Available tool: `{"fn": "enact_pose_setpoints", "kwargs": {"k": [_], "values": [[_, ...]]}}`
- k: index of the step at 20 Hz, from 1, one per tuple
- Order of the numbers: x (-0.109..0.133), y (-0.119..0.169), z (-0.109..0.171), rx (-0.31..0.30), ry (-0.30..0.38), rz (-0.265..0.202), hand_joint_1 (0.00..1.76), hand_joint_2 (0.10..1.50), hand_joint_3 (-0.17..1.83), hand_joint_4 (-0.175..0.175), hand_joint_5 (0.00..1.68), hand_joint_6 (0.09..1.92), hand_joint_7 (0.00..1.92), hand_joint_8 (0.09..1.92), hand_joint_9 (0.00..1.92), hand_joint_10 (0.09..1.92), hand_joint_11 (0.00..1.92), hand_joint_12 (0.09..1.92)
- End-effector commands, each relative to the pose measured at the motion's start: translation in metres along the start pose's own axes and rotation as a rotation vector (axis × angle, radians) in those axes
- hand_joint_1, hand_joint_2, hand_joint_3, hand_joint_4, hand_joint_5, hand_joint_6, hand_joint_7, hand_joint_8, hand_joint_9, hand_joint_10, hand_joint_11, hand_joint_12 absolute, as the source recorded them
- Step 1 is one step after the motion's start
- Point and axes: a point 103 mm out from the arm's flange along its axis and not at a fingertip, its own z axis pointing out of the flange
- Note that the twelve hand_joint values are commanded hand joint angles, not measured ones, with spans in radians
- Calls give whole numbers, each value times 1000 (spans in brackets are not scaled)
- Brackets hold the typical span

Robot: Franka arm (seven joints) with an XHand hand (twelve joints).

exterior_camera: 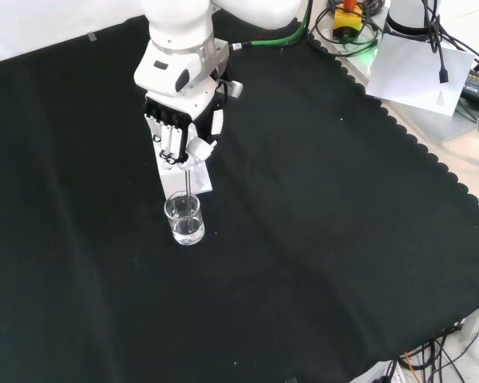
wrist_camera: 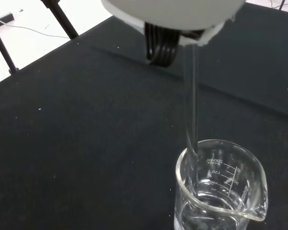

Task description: Stir in the beaker to the left of the white test tube rack with the glass rod.

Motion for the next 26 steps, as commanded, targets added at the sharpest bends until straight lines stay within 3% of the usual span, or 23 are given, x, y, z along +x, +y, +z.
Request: {"fn": "enact_pose_setpoints", "kwargs": {"k": [1,5,10,18,26], "values": [[0,6,3,-6,-4,9,1307,653,813,-175,1135,715,1147,1248,1672,952,1660,966],[-21,5,6,2,35,21,1307,654,812,-175,1134,715,1147,1248,1672,952,1659,967],[-33,-4,1,-7,-3,42,1307,656,810,-175,1133,715,1146,1247,1673,952,1658,969],[-22,-20,-6,-16,5,56,1307,657,807,-175,1132,716,1146,1247,1674,952,1657,972],[0,-11,-4,-23,5,26,1307,659,805,-175,1131,716,1145,1247,1676,953,1656,976]]}}
